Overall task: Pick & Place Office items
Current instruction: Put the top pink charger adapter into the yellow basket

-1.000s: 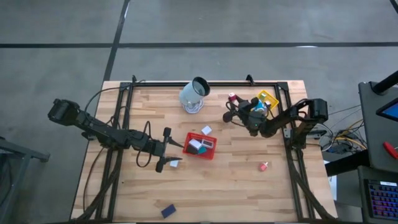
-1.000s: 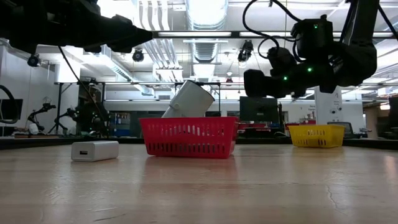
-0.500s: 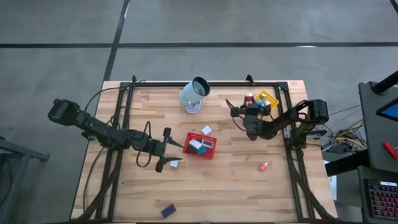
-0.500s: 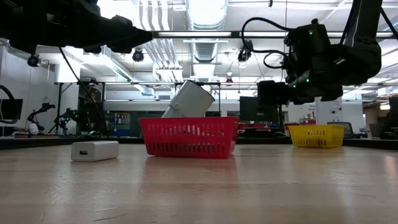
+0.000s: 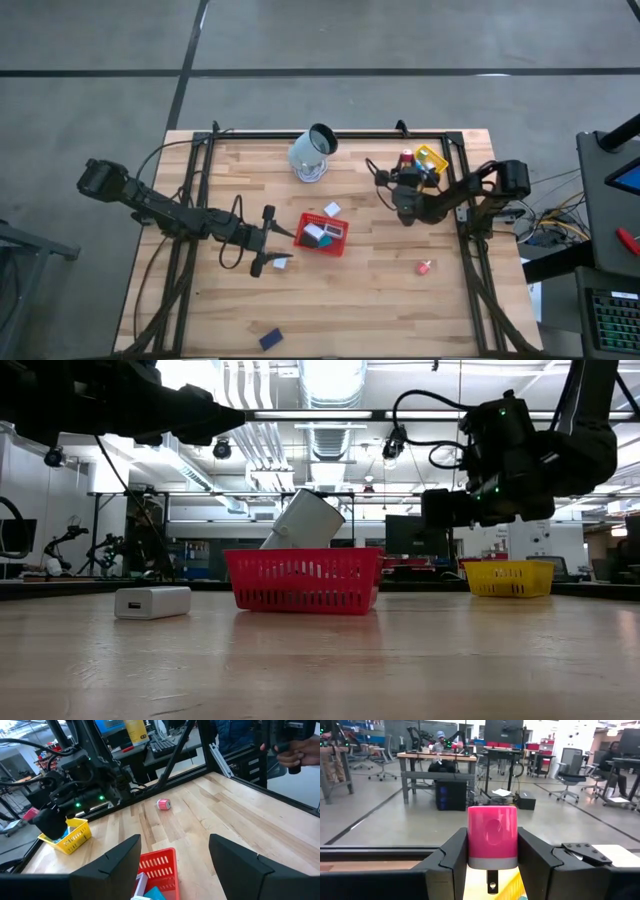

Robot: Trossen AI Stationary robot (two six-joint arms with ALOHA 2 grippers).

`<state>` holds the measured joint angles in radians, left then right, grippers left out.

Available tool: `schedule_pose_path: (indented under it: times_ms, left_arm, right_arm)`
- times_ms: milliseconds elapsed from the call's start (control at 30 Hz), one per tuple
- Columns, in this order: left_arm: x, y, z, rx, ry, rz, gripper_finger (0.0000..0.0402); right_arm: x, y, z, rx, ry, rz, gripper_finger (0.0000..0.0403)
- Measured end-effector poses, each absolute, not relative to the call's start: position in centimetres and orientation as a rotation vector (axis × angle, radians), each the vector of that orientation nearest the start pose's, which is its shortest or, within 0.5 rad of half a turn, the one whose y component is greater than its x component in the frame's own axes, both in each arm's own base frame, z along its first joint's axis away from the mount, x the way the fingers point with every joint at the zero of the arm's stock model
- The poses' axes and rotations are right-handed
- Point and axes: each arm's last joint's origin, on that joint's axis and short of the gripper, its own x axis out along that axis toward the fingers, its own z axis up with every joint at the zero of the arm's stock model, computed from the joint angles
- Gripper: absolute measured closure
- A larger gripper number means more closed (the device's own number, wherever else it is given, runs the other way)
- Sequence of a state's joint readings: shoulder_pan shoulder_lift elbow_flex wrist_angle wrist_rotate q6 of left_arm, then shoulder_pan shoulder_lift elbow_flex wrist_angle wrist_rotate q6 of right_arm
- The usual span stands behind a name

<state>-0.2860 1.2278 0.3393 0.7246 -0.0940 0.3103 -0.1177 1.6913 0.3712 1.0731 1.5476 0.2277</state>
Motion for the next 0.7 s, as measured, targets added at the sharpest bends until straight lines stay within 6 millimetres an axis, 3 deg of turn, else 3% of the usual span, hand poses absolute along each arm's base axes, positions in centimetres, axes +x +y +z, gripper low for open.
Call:
schedule_pose_path:
  times_ms: [700]
  left_arm:
    - [21.9, -6.2, 18.4, 0.335, 0.129, -0.223, 0.0162]
  right_arm:
    - [20.7, -5.3, 17.7, -0.03, 0.033, -1.687, 0.0277]
